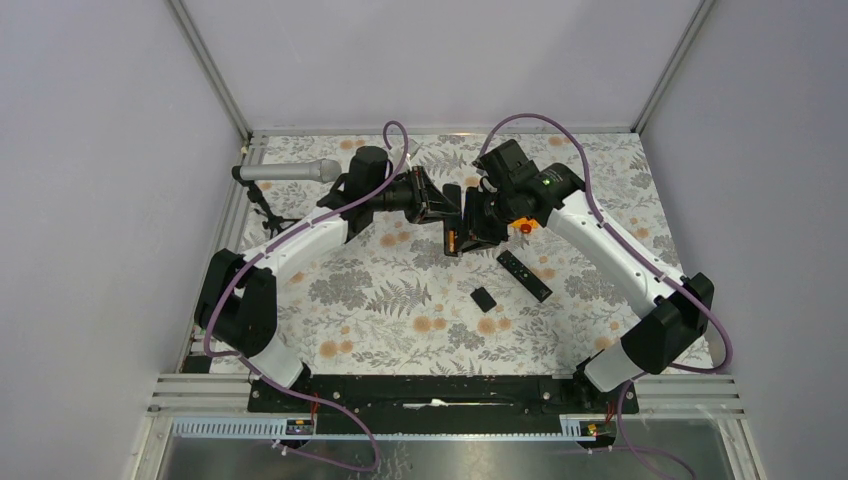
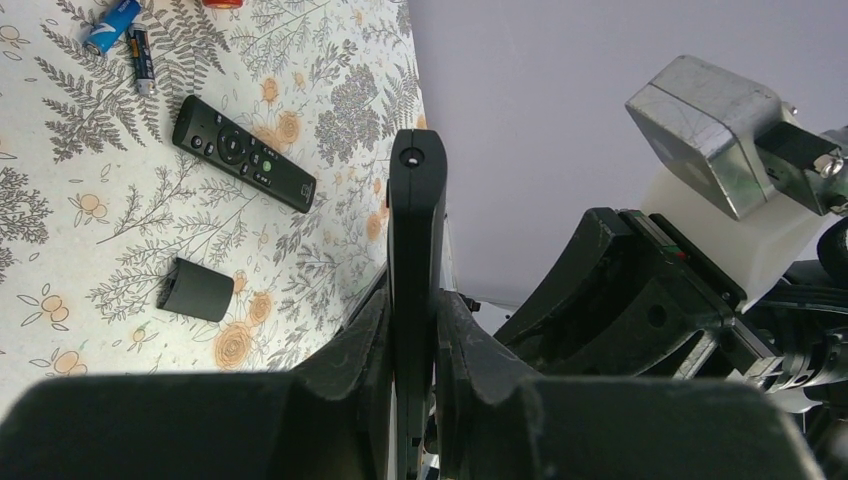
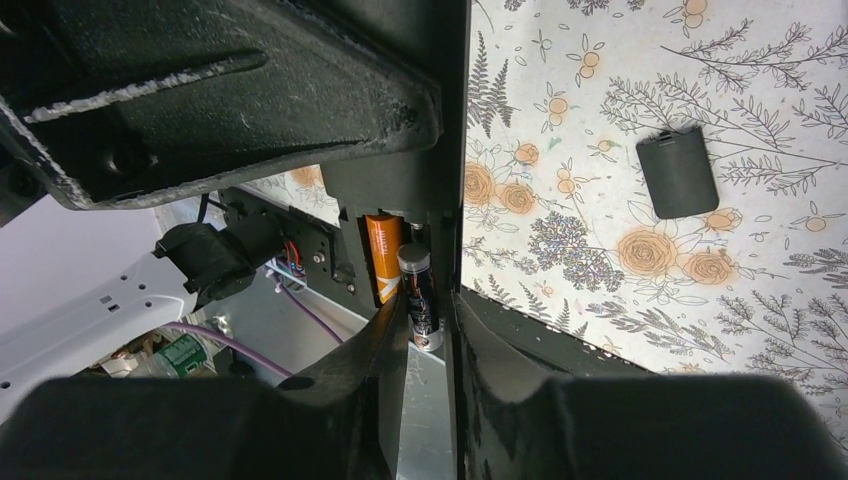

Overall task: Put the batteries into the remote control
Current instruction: Load the battery into the remote control.

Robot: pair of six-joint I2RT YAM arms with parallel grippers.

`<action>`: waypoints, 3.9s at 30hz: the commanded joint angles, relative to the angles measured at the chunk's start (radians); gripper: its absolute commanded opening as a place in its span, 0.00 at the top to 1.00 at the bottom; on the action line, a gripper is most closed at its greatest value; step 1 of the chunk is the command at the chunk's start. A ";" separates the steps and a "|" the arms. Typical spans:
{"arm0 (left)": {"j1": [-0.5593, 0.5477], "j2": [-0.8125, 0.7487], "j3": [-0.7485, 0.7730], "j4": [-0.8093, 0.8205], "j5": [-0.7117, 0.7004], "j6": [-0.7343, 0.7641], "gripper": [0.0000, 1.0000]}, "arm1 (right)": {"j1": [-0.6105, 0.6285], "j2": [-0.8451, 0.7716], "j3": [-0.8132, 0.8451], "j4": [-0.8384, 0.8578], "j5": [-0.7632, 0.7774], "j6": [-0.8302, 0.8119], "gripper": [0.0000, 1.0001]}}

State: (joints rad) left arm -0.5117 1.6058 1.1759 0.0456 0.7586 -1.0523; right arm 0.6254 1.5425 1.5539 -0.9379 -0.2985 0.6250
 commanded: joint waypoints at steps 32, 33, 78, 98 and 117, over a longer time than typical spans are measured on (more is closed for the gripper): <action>0.050 -0.046 -0.006 0.248 0.034 -0.309 1.00 | -0.040 -0.380 -0.340 0.539 0.110 0.267 0.14; 0.050 -0.045 0.000 0.253 0.025 -0.335 1.00 | -0.040 -0.407 -0.373 0.579 0.124 0.284 0.14; 0.038 -0.073 -0.060 0.555 -0.042 -0.845 1.00 | -0.040 -0.521 -0.494 0.907 0.134 0.322 0.61; 0.033 -0.107 0.020 0.367 -0.018 -0.578 1.00 | -0.039 -0.475 -0.456 0.823 0.121 0.356 0.39; 0.039 -0.096 -0.004 0.388 0.003 -0.555 1.00 | -0.040 -0.497 -0.523 1.008 0.014 0.346 0.59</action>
State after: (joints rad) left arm -0.4747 1.5265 1.1698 0.3149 0.7456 -1.5482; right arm 0.5861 1.0721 1.0378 -0.0395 -0.2230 0.9913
